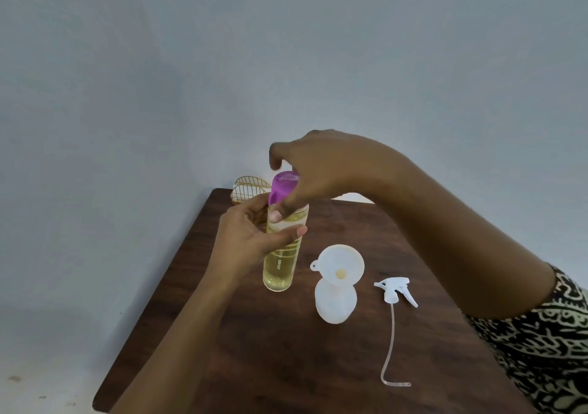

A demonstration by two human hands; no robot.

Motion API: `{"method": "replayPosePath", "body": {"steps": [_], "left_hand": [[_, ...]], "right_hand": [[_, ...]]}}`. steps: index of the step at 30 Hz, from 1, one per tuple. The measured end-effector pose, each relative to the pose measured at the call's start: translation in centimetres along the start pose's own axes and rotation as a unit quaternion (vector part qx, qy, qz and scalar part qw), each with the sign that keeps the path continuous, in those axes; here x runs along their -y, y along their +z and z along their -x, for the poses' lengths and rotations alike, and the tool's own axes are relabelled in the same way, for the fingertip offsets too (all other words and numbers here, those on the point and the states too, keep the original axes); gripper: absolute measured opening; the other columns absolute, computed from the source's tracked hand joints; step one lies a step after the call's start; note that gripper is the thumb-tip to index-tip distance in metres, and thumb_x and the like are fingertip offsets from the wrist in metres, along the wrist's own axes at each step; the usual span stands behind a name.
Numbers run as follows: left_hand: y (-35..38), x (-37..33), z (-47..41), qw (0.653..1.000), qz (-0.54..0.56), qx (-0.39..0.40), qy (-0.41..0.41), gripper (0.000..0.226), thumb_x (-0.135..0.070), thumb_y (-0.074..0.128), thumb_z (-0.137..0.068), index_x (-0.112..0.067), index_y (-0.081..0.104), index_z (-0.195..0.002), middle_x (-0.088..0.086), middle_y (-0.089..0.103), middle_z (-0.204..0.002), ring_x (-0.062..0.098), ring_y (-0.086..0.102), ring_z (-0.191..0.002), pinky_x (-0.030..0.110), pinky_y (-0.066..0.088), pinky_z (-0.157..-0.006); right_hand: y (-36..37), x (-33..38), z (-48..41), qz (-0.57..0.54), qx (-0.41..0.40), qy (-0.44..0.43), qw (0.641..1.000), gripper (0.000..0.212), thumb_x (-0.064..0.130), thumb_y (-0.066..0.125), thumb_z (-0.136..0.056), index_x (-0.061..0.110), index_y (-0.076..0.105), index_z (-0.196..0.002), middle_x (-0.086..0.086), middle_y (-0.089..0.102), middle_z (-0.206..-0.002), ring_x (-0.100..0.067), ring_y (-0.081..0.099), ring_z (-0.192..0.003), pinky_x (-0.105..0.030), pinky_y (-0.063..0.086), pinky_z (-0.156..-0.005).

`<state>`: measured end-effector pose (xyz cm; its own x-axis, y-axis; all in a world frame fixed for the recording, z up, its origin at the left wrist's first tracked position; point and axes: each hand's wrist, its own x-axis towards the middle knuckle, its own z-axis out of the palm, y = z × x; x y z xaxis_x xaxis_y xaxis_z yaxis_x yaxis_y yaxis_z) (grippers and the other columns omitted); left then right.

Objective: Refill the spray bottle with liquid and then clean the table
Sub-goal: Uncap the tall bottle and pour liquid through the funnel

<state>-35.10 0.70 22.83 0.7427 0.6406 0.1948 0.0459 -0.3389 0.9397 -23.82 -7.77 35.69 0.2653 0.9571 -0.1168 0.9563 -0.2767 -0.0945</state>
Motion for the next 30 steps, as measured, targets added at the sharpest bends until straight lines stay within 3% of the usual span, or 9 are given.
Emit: {"method": "replayPosePath", "body": {"steps": [3, 6, 11, 13, 15, 20, 23, 26, 30], "left_hand": [[0.0, 0.1, 0.0, 1.0, 0.0, 0.013, -0.001, 0.042, -0.019, 0.086, -0.064, -0.02, 0.071, -0.102, -0.01, 0.075, -0.09, 0.007, 0.071, -0.086, 0.023, 0.056, -0.076], [0.0, 0.2, 0.2, 1.0, 0.001, 0.021, 0.005, 0.042, -0.018, 0.086, -0.064, -0.018, 0.07, -0.103, -0.008, 0.075, -0.093, 0.007, 0.071, -0.087, 0.023, 0.056, -0.078], [-0.1, 0.2, 0.7, 0.999, 0.011, 0.035, 0.008, 0.041, -0.016, 0.085, -0.065, -0.021, 0.07, -0.103, -0.01, 0.075, -0.092, 0.006, 0.071, -0.087, 0.017, 0.054, -0.075], [-0.2, 0.1, 1.1, 0.999, 0.02, 0.041, 0.013, 0.042, -0.016, 0.086, -0.064, -0.021, 0.07, -0.103, -0.009, 0.075, -0.093, 0.007, 0.071, -0.089, 0.019, 0.055, -0.077], [-0.3, -0.1, 1.5, 0.998, 0.029, 0.043, 0.023, 0.042, -0.018, 0.088, -0.062, -0.025, 0.071, -0.1, -0.012, 0.075, -0.092, 0.006, 0.071, -0.088, 0.017, 0.054, -0.075], [0.1, -1.0, 2.8, 0.995, 0.066, 0.068, 0.04, 0.042, -0.043, 0.081, -0.051, -0.033, 0.071, -0.091, -0.013, 0.075, -0.09, 0.005, 0.071, -0.085, 0.017, 0.054, -0.073], [1.0, -1.3, 3.6, 0.993, 0.073, 0.086, 0.046, 0.042, -0.044, 0.081, -0.05, -0.032, 0.072, -0.089, -0.012, 0.075, -0.088, 0.005, 0.071, -0.084, 0.015, 0.053, -0.071], [1.9, -1.6, 4.6, 0.99, 0.077, 0.107, 0.054, 0.038, -0.042, 0.081, -0.051, -0.033, 0.072, -0.087, -0.014, 0.075, -0.086, 0.003, 0.07, -0.082, 0.012, 0.051, -0.069], [3.5, -1.5, 5.8, 0.987, 0.078, 0.129, 0.056, 0.04, -0.037, 0.083, -0.053, -0.031, 0.07, -0.091, -0.016, 0.074, -0.087, 0.002, 0.07, -0.082, 0.012, 0.051, -0.069]], "right_hand": [[0.1, 0.3, -0.2, 0.069, 0.015, -0.063, 0.995, 0.044, 0.037, 0.071, -0.077, 0.025, 0.052, -0.115, 0.01, 0.049, -0.087, -0.014, 0.043, -0.089, -0.026, 0.033, -0.059], [-0.3, -0.2, -0.2, 0.07, 0.051, -0.117, 0.989, 0.045, 0.017, 0.068, -0.078, 0.027, 0.049, -0.117, 0.009, 0.046, -0.097, -0.013, 0.04, -0.089, -0.029, 0.036, -0.068], [-0.6, -2.0, 1.7, -0.065, 0.024, -0.132, 0.989, 0.05, 0.011, 0.073, -0.075, 0.027, 0.048, -0.115, 0.003, 0.049, -0.112, -0.018, 0.052, -0.097, -0.029, 0.049, -0.074], [-0.3, -3.4, 3.7, -0.213, -0.003, -0.1, 0.972, 0.049, 0.013, 0.076, -0.076, 0.028, 0.048, -0.113, 0.003, 0.051, -0.118, -0.018, 0.058, -0.103, -0.027, 0.053, -0.08], [1.0, -4.8, 6.0, -0.364, -0.056, -0.074, 0.927, 0.047, 0.016, 0.077, -0.076, 0.027, 0.048, -0.112, 0.003, 0.057, -0.118, -0.017, 0.062, -0.104, -0.029, 0.054, -0.084], [7.3, -7.3, 11.1, -0.539, -0.21, 0.02, 0.816, 0.045, 0.011, 0.074, -0.071, 0.018, 0.048, -0.106, -0.004, 0.069, -0.11, -0.015, 0.063, -0.103, -0.03, 0.051, -0.082], [11.6, -8.7, 13.7, -0.543, -0.249, 0.106, 0.795, 0.05, 0.008, 0.079, -0.071, 0.019, 0.049, -0.109, -0.002, 0.066, -0.111, -0.011, 0.063, -0.099, -0.02, 0.05, -0.082], [15.6, -10.1, 15.7, -0.512, -0.247, 0.195, 0.799, 0.053, 0.01, 0.078, -0.074, 0.026, 0.054, -0.118, 0.006, 0.064, -0.113, -0.008, 0.062, -0.102, -0.022, 0.049, -0.088], [20.9, -11.8, 17.9, -0.472, -0.241, 0.283, 0.799, 0.046, 0.018, 0.082, -0.071, 0.024, 0.061, -0.111, 0.006, 0.065, -0.108, -0.012, 0.064, -0.097, -0.021, 0.05, -0.083]]}}
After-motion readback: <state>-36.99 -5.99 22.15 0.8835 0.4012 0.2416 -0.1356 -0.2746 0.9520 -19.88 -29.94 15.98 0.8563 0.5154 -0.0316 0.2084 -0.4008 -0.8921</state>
